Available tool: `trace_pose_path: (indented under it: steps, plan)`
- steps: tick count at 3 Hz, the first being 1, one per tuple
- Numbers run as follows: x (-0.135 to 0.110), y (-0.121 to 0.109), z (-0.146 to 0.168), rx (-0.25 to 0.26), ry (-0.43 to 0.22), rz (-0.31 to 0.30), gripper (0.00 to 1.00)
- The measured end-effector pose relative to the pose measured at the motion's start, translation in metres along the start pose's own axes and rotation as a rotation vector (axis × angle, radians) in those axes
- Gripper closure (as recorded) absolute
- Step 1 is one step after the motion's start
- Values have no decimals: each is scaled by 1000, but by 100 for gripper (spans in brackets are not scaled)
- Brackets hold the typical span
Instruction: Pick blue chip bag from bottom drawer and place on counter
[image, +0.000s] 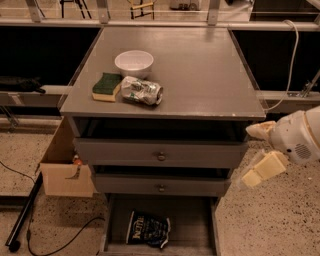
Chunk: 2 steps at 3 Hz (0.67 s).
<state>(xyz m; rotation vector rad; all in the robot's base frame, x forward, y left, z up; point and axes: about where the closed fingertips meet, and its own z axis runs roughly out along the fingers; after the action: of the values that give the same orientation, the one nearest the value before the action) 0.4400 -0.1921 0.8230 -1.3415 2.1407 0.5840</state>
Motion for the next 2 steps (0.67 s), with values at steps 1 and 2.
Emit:
trace_pose_path:
  steps: [1,2]
  plan:
    - [24,-8,37,-2,-56,91,0]
    - [38,-13,69,-21,-93,145,0]
